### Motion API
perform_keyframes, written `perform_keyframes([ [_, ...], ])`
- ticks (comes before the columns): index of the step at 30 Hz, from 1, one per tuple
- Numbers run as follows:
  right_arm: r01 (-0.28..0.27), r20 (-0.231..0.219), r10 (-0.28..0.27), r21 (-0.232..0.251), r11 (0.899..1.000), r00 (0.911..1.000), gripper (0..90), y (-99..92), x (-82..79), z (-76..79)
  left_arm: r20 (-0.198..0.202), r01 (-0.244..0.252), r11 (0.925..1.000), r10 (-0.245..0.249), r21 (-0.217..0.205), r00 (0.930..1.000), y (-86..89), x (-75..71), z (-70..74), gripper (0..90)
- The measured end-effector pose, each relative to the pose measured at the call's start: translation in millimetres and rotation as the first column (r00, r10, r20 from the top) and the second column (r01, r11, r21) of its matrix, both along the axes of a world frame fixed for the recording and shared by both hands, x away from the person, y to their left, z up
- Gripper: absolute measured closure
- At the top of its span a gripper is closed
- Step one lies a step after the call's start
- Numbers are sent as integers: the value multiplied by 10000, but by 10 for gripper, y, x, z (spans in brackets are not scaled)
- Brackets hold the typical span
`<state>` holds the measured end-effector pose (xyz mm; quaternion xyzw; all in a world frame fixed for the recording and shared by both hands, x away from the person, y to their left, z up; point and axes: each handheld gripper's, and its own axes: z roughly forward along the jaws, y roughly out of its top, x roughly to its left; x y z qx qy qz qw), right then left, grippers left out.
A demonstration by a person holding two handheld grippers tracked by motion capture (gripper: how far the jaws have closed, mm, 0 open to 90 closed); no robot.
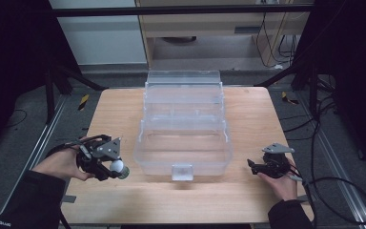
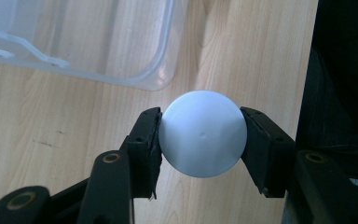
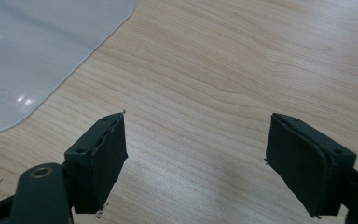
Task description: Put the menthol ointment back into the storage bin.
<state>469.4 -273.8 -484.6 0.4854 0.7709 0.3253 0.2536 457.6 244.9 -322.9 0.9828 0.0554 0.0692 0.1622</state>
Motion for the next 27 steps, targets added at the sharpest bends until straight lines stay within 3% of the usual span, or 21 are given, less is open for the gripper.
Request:
perform_keyframes([
  [17, -119, -95, 120, 38, 9999, 9999, 201, 5, 14, -12, 344, 155, 9997, -148, -185, 9993, -168, 254, 351, 503],
  [27, -165, -95, 166, 83, 9998, 9998, 201, 3, 17, -14, 330, 361, 9993, -357, -111, 9988, -327, 397, 411, 502],
])
